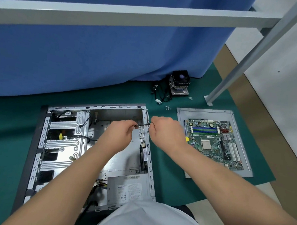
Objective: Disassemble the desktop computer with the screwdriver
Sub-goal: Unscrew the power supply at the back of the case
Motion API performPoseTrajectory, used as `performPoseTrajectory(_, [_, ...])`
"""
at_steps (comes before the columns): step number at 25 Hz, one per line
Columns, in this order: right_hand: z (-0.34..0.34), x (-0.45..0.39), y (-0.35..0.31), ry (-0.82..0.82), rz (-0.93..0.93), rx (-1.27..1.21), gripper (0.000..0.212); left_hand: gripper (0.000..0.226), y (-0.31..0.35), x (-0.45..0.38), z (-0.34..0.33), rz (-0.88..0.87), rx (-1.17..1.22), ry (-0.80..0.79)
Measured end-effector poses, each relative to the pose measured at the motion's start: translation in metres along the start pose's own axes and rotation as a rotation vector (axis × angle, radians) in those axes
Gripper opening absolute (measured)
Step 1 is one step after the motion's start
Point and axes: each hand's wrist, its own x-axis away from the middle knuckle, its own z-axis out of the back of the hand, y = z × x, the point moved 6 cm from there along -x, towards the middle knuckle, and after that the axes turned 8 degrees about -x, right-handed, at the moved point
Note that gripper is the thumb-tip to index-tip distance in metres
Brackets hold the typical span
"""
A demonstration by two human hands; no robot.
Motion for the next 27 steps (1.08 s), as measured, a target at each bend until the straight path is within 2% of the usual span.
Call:
performPoseTrajectory(4, [-0.007, 0.005, -0.014, -0.023, 0.029, 0.073, 0.015, 0.029, -0.003, -0.003, 0.002, 0.039, 0.039, 0.063])
performPoseTrajectory(15, [0.016, -0.009, 0.018, 0.013, 0.042, -0.114, 0.021, 0.026, -0.006, -0.011, 0.023, 0.033, -0.106, 0.106])
performPoseTrajectory(19, [0.012, -0.006, 0.039, -0.066, -0.01, -0.366, 0.016, 0.024, -0.005, -0.024, 0.027, -0.052, -0.12, 0.088])
performPoseTrajectory(21, [0.006, -0.007, 0.047, -0.152, -0.094, -0.545, 0.013, 0.023, 0.002, -0.035, 0.033, -0.138, -0.282, 0.206])
performPoseTrajectory(23, [0.003, -0.01, 0.053, -0.223, -0.169, -0.692, 0.022, 0.022, 0.008, -0.05, 0.039, -0.181, -0.39, 0.297])
performPoseTrajectory(25, [0.013, -0.02, 0.07, -0.161, -0.238, -0.787, 0.026, 0.021, 0.007, -0.07, 0.04, -0.188, -0.347, 0.311])
performPoseTrajectory(27, [0.026, -0.034, 0.1, -0.039, -0.315, -0.821, 0.022, 0.026, -0.011, -0.096, 0.041, -0.048, -0.142, 0.245])
